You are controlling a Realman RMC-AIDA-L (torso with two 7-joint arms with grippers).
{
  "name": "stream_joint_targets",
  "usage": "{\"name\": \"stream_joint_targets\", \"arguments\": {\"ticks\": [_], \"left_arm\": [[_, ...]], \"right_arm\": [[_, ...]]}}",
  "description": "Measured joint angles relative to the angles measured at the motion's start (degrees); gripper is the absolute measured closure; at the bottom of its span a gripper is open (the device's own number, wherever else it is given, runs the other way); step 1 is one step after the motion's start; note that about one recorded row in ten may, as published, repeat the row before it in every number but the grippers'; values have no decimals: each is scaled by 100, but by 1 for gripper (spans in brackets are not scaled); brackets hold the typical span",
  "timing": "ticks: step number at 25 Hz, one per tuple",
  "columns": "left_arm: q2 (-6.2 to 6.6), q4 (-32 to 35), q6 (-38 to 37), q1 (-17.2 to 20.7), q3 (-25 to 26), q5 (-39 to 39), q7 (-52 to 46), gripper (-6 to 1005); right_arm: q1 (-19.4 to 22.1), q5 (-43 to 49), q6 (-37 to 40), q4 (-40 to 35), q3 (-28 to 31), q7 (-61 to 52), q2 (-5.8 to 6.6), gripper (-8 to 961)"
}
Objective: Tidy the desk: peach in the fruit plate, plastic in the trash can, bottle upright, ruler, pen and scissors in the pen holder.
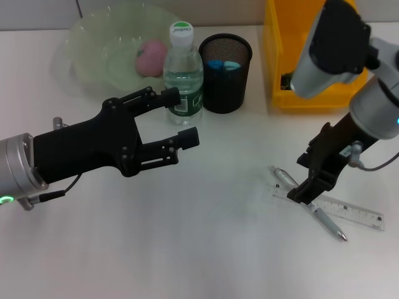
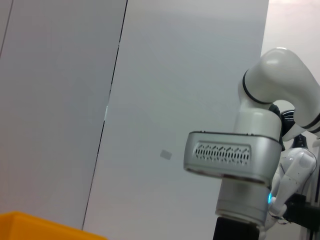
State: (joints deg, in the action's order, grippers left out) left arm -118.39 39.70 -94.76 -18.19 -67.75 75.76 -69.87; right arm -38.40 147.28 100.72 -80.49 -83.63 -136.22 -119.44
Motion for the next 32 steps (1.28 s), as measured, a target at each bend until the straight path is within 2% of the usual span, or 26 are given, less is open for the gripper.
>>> {"name": "stream_joint_targets", "arguments": {"ticks": [9,32], "left_arm": [[7,-25,12,-1,7,0,1,194],[69,47,-139,-23,-1,308,205,194]], "right_arm": [[-71,82,-485,346,-556,-128,0,232],[-89,100,-620,685,-640,-159,0,231]]}}
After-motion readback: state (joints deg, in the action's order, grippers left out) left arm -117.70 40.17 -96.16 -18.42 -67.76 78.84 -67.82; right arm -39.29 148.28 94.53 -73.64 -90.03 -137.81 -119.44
